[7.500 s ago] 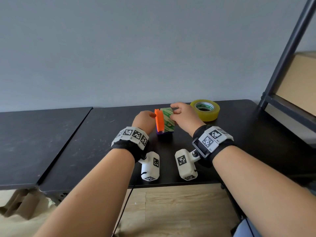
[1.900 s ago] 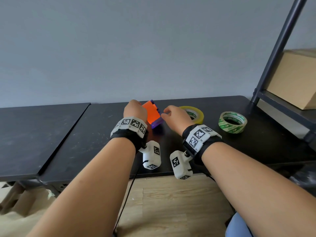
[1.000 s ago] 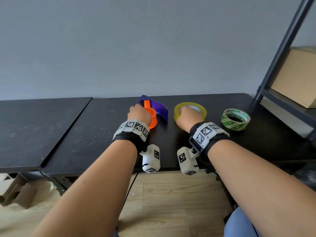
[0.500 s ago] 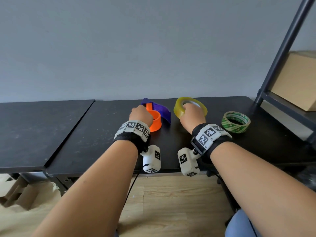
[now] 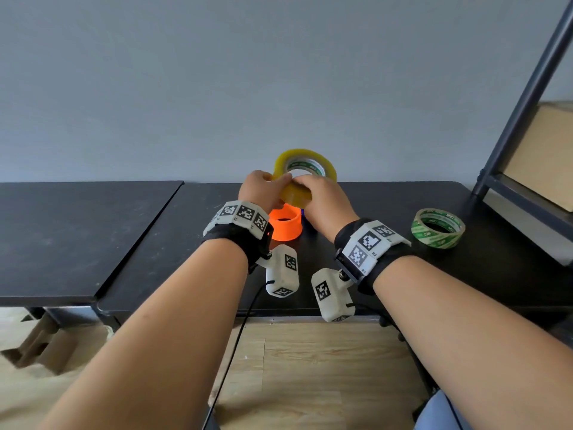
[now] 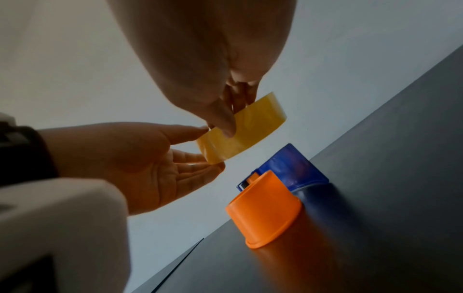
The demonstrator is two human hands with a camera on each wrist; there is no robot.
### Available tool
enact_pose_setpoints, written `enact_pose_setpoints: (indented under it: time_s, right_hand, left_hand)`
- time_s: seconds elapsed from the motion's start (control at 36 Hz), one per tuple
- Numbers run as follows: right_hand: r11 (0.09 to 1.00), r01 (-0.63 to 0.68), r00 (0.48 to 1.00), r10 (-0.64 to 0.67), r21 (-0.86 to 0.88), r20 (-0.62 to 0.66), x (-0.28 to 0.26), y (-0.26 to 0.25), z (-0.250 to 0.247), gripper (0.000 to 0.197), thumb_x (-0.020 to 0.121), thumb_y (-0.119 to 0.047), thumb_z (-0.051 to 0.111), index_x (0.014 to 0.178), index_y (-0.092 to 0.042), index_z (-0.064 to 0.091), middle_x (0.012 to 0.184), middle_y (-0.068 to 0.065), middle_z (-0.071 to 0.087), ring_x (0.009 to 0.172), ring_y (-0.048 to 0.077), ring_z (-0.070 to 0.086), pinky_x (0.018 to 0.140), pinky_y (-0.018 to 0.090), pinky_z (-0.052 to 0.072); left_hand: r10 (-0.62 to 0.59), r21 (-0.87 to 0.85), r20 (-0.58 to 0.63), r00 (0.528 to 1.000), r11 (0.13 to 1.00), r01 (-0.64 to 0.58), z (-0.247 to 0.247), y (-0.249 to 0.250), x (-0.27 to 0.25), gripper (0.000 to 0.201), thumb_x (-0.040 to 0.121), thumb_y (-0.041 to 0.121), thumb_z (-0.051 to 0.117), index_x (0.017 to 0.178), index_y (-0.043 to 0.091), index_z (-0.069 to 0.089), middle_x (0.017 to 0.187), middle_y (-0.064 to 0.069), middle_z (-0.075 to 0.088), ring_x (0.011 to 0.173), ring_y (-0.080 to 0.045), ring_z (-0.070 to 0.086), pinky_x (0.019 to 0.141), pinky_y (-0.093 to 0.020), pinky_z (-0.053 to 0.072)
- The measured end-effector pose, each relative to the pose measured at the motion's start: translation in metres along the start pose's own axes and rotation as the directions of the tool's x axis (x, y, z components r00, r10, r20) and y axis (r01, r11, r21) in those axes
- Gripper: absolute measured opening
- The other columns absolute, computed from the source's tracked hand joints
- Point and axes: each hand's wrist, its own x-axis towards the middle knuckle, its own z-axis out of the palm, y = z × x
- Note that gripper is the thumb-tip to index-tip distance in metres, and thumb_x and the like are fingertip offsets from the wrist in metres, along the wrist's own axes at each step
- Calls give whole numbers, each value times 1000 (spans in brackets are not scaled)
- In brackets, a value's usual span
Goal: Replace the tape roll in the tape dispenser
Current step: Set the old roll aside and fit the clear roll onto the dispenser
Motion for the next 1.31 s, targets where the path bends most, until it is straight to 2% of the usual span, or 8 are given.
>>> enact_pose_setpoints:
  time_s: [0.19,0.36,0.47,0.58,0.67,0.94,1.08,1.31]
  right_hand:
    - [994,12,1000,-14,105,16,5,-2,7,34,86,-21,69,121,-17,68,123,7,66,113,22,61,98,34,48]
    - [989,-107,989,117,105,-92,19,8,1,35,95,-23,56,127,-11,62,126,14,59,121,27,54,100,32,41]
    - [961,-258,962,265,100,-60,24,15,-2,47,97,-30,52,141,-14,47,135,14,55,125,31,53,103,42,46]
    - [959,-250,963,260,136,-68,25,15,-3,27,93,-35,56,108,-13,65,100,8,71,94,29,66,81,40,54]
    - [953,-266,958,278,146,-69,24,15,-3,25,88,-31,60,94,-8,67,89,11,71,85,30,65,75,41,52]
    - [856,-483,870,493,184,-11,32,18,12,39,86,-34,52,107,-1,59,111,21,65,85,40,69,72,44,60]
    - [775,-567,809,588,279,9,32,18,13,39,95,-25,51,128,-6,44,123,17,53,74,38,71,33,25,47]
    - [775,-554,826,558,304,84,29,13,15,40,91,-24,51,128,-11,42,114,13,59,59,33,71,44,33,57]
  left_hand:
    - [-18,21,-33,999,1000,18,-9,-11,11,27,84,28,62,85,2,68,71,-16,62,68,-29,62,84,-52,56]
    - [-42,17,-65,997,999,43,-14,-16,19,37,81,27,60,108,3,64,90,-15,66,81,-29,65,83,-43,57]
    - [-1,39,-57,998,999,3,-15,-9,17,21,87,18,52,67,11,54,68,-13,49,67,-24,45,63,-32,38]
    - [45,46,-39,998,998,-43,-15,-10,21,40,93,21,48,114,-11,59,86,-29,64,61,-24,47,51,-26,31]
    - [70,61,-29,997,996,-68,-15,-11,23,38,95,25,49,122,0,60,116,-23,66,83,-26,58,59,-25,39]
    - [98,-27,-89,991,995,-101,-6,-13,18,47,90,39,60,130,16,58,120,-5,66,103,-21,65,81,-29,52]
    - [8,-105,-101,995,994,-19,-4,-17,17,65,80,45,70,133,14,49,116,-7,65,96,-22,69,85,-38,58]
    - [-40,-64,-117,992,997,33,-5,-19,17,59,70,46,75,114,12,54,102,-8,68,88,-25,71,82,-43,59]
